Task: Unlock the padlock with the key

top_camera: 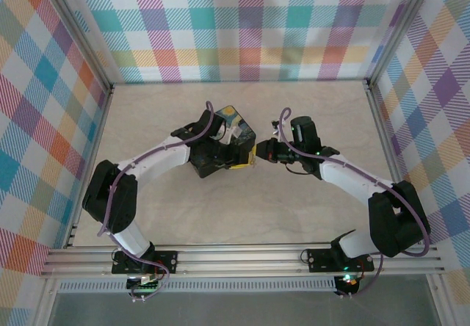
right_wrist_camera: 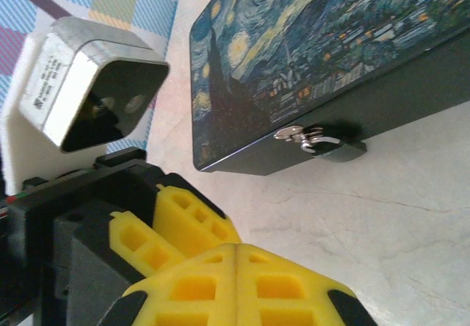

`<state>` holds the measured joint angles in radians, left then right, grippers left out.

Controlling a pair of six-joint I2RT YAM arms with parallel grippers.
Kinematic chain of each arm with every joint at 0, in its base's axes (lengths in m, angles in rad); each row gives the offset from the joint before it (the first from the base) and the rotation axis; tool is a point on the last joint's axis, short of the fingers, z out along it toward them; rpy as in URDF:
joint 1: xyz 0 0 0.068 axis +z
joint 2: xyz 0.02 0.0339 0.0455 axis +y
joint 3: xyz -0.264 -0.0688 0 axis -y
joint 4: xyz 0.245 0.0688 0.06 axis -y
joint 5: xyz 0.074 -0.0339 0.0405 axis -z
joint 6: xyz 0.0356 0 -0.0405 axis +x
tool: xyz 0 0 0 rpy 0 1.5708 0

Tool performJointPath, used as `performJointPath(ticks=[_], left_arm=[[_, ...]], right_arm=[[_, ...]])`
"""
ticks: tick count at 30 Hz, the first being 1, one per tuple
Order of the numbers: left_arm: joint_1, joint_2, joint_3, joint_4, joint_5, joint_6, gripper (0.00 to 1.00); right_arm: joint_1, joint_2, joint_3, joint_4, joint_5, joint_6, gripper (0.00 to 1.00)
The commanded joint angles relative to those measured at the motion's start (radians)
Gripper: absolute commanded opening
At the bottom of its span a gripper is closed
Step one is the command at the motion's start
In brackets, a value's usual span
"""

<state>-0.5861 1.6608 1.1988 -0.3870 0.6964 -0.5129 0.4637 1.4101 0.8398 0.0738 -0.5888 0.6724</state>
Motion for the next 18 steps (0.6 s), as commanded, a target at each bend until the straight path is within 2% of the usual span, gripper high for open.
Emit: performJointPath(ticks=[1,4,18], left_arm=[[0.008,-0.043,-0.028,0.086,0.072,0.016,0.26],[0.018,-0.062,-0.062,0.165,0.096,-0.016,0.26],[0.023,-0.085,-0.088,0.229,0.137,-0.049,0.23]], right_arm=[[-0.007,0.008,0.018,0.062,-0.089,0.023,0.03],[-0.006,0.021,0.027,0.064,-0.106,0.032,0.03],[-0.01,0.021,0.01,0.087,-0.095,0.084,0.03]])
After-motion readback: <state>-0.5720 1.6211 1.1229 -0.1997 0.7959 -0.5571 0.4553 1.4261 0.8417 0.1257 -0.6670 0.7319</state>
